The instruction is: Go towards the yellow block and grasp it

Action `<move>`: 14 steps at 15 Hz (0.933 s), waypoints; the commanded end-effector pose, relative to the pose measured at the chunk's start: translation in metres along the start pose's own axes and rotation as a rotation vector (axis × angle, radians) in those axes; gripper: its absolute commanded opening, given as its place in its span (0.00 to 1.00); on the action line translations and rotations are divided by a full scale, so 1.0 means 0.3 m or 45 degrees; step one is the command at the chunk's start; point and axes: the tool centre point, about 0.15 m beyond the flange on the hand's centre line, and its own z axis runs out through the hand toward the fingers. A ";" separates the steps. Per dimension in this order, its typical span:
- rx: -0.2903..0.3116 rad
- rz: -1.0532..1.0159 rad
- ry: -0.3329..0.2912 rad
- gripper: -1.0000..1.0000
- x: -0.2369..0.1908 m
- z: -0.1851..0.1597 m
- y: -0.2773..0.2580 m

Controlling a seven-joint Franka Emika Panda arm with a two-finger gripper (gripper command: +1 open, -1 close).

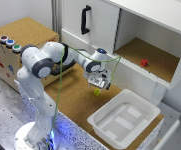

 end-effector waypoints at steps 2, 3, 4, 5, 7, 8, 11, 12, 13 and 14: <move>0.066 -0.001 -0.053 0.00 0.044 0.082 0.043; 0.075 0.013 -0.041 0.00 0.046 0.084 0.044; 0.073 0.047 -0.029 0.00 0.050 0.086 0.050; 0.074 0.073 -0.018 0.00 0.054 0.092 0.054; 0.061 0.101 -0.004 0.00 0.064 0.102 0.057; 0.064 0.108 0.006 0.00 0.072 0.097 0.057; 0.064 0.128 0.028 0.00 0.062 0.074 0.050; 0.070 0.143 0.039 0.00 0.053 0.058 0.050; 0.056 0.164 0.043 0.00 0.045 0.031 0.049; 0.013 0.182 0.019 0.00 0.042 0.016 0.047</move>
